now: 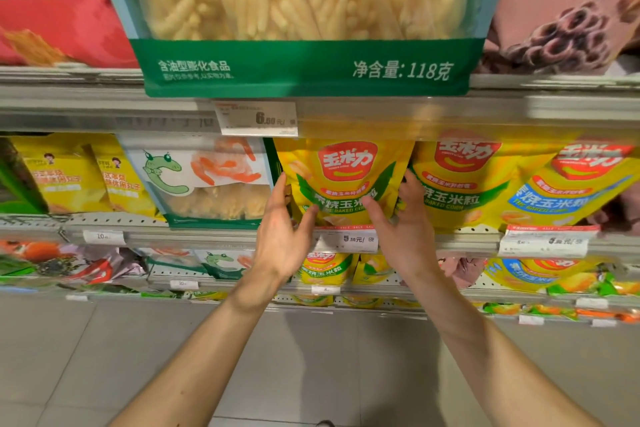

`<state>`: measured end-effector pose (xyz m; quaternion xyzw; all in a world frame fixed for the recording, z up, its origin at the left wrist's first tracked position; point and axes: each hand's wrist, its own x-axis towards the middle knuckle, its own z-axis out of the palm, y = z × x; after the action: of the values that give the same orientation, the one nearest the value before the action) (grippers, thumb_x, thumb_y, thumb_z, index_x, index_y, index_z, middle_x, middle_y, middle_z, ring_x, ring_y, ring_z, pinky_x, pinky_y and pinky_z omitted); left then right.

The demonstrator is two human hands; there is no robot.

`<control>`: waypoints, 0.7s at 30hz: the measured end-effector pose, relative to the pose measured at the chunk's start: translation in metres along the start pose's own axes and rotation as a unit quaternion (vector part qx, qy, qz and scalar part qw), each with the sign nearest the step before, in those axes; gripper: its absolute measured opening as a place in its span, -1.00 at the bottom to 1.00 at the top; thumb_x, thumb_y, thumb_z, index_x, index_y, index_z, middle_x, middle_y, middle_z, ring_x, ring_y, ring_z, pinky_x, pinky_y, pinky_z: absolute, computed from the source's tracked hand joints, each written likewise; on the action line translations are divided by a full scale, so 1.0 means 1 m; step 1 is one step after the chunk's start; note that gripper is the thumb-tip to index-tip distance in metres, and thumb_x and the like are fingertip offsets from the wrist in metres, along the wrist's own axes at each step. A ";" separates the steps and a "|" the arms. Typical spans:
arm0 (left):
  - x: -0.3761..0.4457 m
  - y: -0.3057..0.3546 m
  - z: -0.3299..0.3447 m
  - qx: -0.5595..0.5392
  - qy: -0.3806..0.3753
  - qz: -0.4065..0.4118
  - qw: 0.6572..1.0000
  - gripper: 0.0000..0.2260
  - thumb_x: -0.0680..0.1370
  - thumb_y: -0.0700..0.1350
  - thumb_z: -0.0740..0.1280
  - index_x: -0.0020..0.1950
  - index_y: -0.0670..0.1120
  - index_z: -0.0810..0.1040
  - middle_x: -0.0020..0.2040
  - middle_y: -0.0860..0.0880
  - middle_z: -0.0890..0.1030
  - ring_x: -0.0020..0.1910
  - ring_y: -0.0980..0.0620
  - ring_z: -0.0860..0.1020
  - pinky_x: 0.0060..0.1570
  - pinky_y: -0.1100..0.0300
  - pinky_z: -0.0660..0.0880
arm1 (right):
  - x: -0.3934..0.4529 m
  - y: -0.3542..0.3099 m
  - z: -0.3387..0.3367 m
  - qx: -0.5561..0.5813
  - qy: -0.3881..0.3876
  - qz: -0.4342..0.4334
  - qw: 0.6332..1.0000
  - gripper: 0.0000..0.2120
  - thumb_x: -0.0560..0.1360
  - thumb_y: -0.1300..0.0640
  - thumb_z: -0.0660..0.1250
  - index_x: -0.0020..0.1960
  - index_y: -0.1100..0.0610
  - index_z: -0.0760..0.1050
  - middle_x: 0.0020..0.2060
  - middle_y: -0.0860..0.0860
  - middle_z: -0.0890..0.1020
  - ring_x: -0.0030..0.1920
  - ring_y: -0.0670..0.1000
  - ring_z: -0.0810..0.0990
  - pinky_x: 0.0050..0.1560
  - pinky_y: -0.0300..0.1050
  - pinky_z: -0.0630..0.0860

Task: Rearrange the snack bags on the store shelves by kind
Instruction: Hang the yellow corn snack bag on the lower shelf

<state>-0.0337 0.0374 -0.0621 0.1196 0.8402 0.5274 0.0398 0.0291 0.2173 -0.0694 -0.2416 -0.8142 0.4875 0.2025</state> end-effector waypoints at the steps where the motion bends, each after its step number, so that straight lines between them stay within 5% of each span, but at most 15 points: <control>1: 0.001 0.001 -0.001 0.000 0.004 0.000 1.000 -0.54 0.64 -0.18 0.38 0.40 0.22 0.31 0.08 0.44 0.47 0.02 0.67 0.43 -0.12 0.70 0.33 | 0.000 0.000 0.002 0.003 -0.006 -0.002 1.000 -0.29 0.50 -0.25 0.40 0.54 -0.21 0.17 0.36 -0.16 0.54 0.43 -0.10 0.44 0.34 0.17 0.52; 4: -0.002 -0.005 -0.001 0.014 -0.001 -0.005 1.000 -0.51 0.63 -0.13 0.40 0.37 0.34 0.30 0.22 0.28 0.53 0.19 0.49 0.48 0.12 0.54 0.43 | -0.004 0.002 0.002 -0.017 -0.016 -0.002 1.000 -0.25 0.50 -0.26 0.39 0.57 -0.20 0.13 0.42 -0.14 0.48 0.49 -0.06 0.36 0.38 0.19 0.48; 6: -0.007 -0.011 0.000 0.040 -0.026 -0.026 0.999 -0.39 0.62 -0.03 0.39 0.58 0.24 0.18 0.47 0.06 0.40 0.44 0.15 0.44 0.37 0.08 0.50 | -0.006 0.004 0.001 -0.028 -0.020 -0.009 0.999 -0.24 0.50 -0.23 0.41 0.58 -0.15 0.13 0.44 -0.12 0.47 0.50 -0.06 0.34 0.39 0.17 0.47; 8: -0.010 -0.013 0.001 0.062 -0.055 -0.052 0.995 -0.29 0.63 -0.02 0.40 0.67 0.13 0.08 0.56 0.00 0.26 0.51 -0.05 0.38 0.43 -0.13 0.45 | -0.006 0.005 0.002 -0.033 -0.028 -0.009 0.999 -0.25 0.50 -0.20 0.42 0.58 -0.10 0.17 0.43 -0.10 0.47 0.49 -0.07 0.35 0.41 0.13 0.46; 12: -0.001 -0.006 0.000 0.011 -0.038 -0.049 0.998 -0.46 0.60 -0.15 0.42 0.44 0.33 0.37 0.33 0.20 0.56 0.32 0.20 0.54 0.33 -0.01 0.56 | -0.003 0.000 0.000 -0.037 -0.042 0.004 0.998 -0.29 0.53 -0.23 0.36 0.57 -0.12 0.16 0.41 -0.12 0.51 0.48 -0.06 0.39 0.37 -0.12 0.35; 15: 0.003 0.004 -0.004 -0.013 -0.050 -0.061 0.997 -0.41 0.60 -0.28 0.40 0.21 0.45 0.35 0.16 0.39 0.54 0.17 0.33 0.54 0.34 0.07 0.52 | -0.001 -0.005 -0.003 -0.039 -0.047 0.021 0.998 -0.35 0.56 -0.16 0.36 0.56 -0.11 0.19 0.36 -0.11 0.55 0.42 -0.08 0.42 0.28 -0.18 0.31; 19: -0.002 0.017 -0.007 -0.043 -0.048 -0.051 0.997 -0.31 0.62 -0.32 0.36 0.28 0.47 0.19 0.18 0.49 0.39 0.22 0.19 0.53 0.34 0.11 0.49 | -0.003 -0.015 -0.003 -0.019 -0.026 0.025 0.999 -0.39 0.56 -0.15 0.37 0.54 -0.13 0.23 0.31 -0.15 0.55 0.32 -0.14 0.44 0.31 -0.08 0.42; 21: -0.001 0.019 -0.007 -0.049 -0.042 -0.044 0.997 -0.24 0.61 -0.32 0.36 0.47 0.43 0.13 0.29 0.41 0.40 0.28 0.10 0.54 0.34 0.05 0.52 | -0.004 -0.016 -0.002 -0.019 -0.037 0.034 0.999 -0.37 0.56 -0.15 0.37 0.55 -0.14 0.20 0.28 -0.19 0.53 0.27 -0.17 0.42 0.26 -0.14 0.38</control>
<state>-0.0306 0.0384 -0.0418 0.1023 0.8153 0.5603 0.1046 0.0301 0.2101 -0.0540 -0.2550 -0.8218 0.4867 0.1509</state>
